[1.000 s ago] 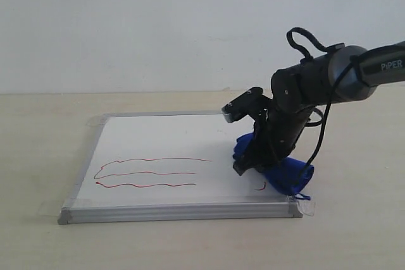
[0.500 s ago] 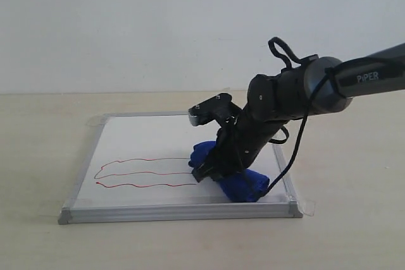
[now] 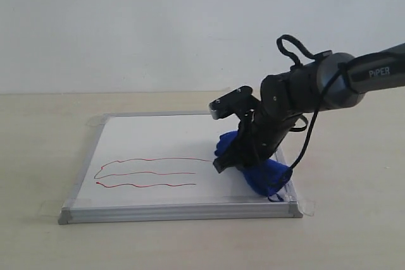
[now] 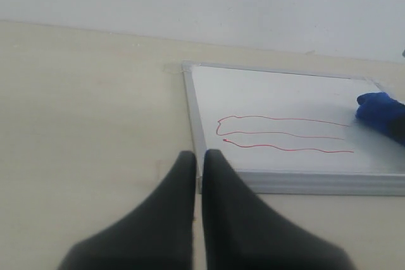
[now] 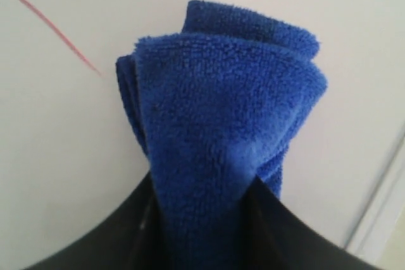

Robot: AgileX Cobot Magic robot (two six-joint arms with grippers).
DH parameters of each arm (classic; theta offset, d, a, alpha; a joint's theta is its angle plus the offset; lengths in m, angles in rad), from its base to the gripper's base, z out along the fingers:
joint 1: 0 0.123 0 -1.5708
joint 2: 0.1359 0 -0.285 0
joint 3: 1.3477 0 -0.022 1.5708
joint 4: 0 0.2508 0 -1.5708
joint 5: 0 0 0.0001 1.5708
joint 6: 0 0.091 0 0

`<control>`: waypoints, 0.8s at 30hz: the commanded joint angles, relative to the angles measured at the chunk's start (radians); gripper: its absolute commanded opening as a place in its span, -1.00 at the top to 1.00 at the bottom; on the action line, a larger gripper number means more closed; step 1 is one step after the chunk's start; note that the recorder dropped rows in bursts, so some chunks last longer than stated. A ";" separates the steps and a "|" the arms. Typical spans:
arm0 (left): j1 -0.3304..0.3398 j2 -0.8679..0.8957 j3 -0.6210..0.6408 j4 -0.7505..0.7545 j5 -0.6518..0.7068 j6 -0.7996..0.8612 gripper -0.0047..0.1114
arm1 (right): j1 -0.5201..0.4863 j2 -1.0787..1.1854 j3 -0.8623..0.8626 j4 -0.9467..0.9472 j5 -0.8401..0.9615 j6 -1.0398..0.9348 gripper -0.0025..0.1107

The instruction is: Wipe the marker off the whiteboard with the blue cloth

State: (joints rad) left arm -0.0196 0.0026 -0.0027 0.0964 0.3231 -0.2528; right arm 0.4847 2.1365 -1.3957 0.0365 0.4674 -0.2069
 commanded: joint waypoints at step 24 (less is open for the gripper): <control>-0.002 -0.003 0.003 0.000 -0.009 -0.010 0.85 | -0.086 -0.040 0.054 -0.109 0.300 -0.236 0.96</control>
State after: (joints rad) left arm -0.0196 0.0026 -0.0027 0.0964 0.3231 -0.2528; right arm 0.3919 2.0886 -1.3743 -0.0746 0.6805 -0.3901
